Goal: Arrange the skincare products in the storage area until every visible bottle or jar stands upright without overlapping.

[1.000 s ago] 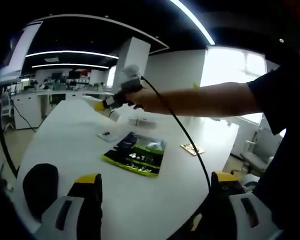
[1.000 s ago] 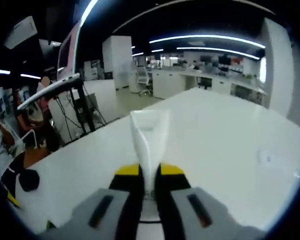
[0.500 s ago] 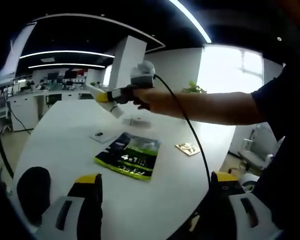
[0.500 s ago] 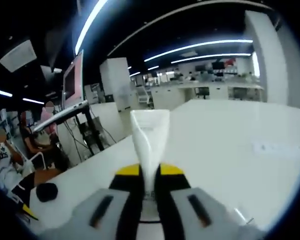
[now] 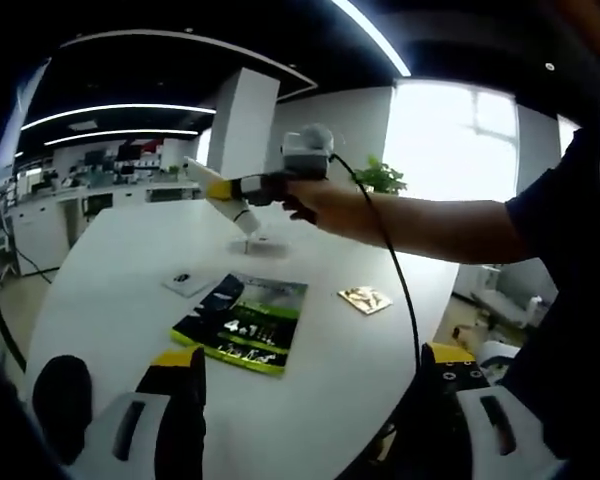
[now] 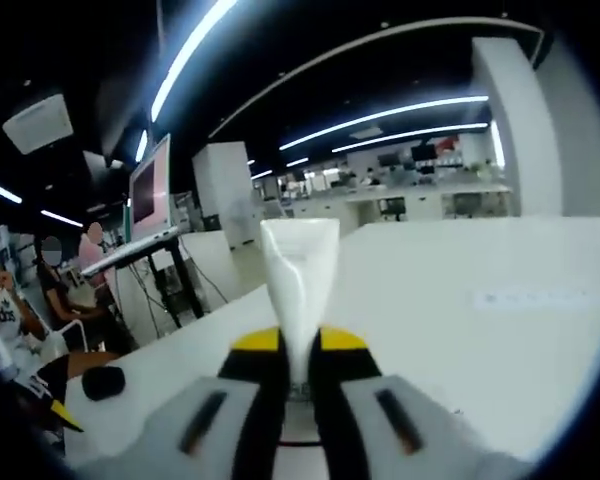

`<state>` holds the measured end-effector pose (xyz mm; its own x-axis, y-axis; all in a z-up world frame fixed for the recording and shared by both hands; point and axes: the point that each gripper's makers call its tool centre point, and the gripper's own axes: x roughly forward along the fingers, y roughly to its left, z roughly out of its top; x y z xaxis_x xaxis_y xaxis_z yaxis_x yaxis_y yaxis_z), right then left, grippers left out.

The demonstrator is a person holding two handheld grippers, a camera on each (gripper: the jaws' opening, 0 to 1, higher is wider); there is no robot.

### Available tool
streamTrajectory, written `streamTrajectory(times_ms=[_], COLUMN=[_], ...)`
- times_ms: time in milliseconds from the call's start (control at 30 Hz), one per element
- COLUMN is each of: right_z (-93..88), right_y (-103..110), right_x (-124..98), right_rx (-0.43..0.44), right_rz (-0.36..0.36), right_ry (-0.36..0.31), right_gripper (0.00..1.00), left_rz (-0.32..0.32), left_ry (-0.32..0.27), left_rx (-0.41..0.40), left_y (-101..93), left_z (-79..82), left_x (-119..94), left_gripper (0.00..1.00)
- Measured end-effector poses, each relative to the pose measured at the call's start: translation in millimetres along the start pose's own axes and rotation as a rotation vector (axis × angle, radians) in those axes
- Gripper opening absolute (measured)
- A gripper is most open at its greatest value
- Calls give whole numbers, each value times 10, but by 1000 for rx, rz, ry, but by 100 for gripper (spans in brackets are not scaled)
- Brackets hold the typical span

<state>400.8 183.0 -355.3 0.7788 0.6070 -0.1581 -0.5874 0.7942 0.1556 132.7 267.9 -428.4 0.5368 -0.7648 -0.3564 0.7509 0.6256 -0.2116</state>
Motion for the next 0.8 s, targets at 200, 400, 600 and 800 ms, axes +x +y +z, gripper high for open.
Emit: streamTrajectory(times_ms=[200, 400, 600, 800], right_z=[165, 249, 229, 125], right_y=[-177, -312, -579, -820], right_x=[-359, -702, -951, -1165], right_rx=[7, -15, 3, 32], right_rz=[-41, -92, -151, -198], right_ry=[-80, -132, -160, -170], right_gripper=[6, 6, 6, 6], left_rz=[-21, -58, -86, -105], left_ry=[5, 21, 31, 39], left_rx=[10, 23, 41, 53], left_y=[-73, -176, -256, -323], left_z=[46, 57, 96, 126], left_x=[72, 184, 270, 347], left_gripper=[90, 89, 89, 89])
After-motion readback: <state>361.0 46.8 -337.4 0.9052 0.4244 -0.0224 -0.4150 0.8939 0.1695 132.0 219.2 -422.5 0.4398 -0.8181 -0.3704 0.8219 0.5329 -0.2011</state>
